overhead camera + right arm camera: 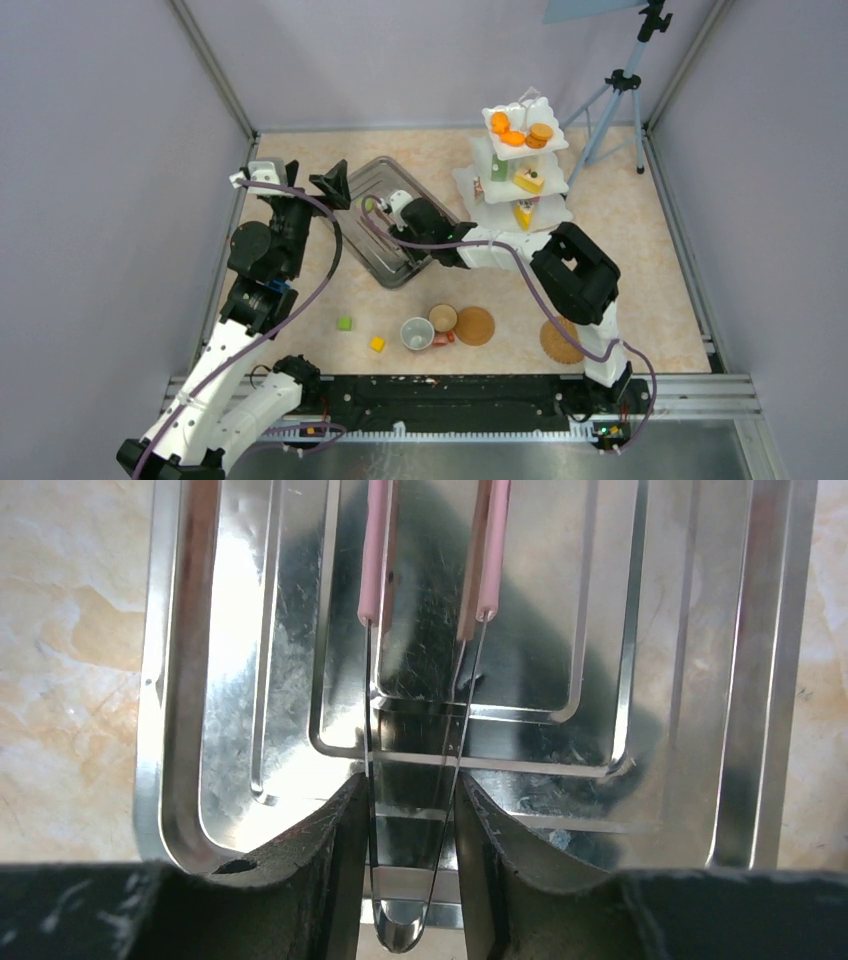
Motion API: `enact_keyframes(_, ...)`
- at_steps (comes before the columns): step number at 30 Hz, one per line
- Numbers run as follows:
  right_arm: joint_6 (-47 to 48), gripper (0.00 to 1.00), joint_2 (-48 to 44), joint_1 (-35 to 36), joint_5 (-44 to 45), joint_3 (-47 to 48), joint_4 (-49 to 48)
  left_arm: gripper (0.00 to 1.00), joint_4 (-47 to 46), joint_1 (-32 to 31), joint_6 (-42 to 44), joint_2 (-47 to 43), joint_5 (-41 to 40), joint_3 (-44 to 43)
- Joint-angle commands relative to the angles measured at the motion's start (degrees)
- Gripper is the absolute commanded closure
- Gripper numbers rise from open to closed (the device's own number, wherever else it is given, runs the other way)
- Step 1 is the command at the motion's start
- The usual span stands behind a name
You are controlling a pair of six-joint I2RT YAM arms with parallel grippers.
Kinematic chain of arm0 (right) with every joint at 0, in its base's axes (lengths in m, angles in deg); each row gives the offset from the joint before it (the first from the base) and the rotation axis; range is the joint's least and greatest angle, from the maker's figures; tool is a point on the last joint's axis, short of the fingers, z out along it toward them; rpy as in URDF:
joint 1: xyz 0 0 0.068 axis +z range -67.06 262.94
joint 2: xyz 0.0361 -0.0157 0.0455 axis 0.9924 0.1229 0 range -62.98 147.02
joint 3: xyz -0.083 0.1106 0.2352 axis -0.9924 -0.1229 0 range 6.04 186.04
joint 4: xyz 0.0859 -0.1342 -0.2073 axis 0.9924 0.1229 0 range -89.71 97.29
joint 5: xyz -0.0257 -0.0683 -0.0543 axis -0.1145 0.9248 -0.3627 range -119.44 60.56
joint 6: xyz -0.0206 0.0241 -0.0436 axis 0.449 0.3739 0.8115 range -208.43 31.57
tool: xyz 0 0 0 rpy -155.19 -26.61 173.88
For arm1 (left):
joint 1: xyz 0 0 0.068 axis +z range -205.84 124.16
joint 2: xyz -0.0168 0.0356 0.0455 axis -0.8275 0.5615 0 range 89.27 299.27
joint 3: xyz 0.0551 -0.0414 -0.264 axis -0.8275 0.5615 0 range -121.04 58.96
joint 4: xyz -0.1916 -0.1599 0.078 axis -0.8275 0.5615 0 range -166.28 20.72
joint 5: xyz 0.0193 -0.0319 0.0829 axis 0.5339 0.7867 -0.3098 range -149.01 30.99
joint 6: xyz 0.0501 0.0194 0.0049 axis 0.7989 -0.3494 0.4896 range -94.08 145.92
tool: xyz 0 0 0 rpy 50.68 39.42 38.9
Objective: Serve the afternoon tea
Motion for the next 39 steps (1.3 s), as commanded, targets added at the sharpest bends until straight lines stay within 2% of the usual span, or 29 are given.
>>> enact_keyframes(1,0.8,0.66,0.2,0.6,-0.9,4.5,-2.4,0.01,-1.5,0.2,-0.4,-0.3,0.4,-1.7)
enact_keyframes(8,0.9,0.66,3.7,0.5,-0.4,8.6,-0.8,0.01,-1.5,0.2,-0.3,-0.4,0.3,-1.8)
enact_keyframes(27,5.5,0.66,10.5,0.3,-4.3,14.0,-5.1,0.01,-1.4,0.2,-0.4,-0.5,0.3,-1.7)
enact_keyframes(39,6.7,0.55,15.5,0.3,-4.5,19.7,-5.5,0.01,-1.4,0.2,-0.3,-0.6,0.3,-1.8)
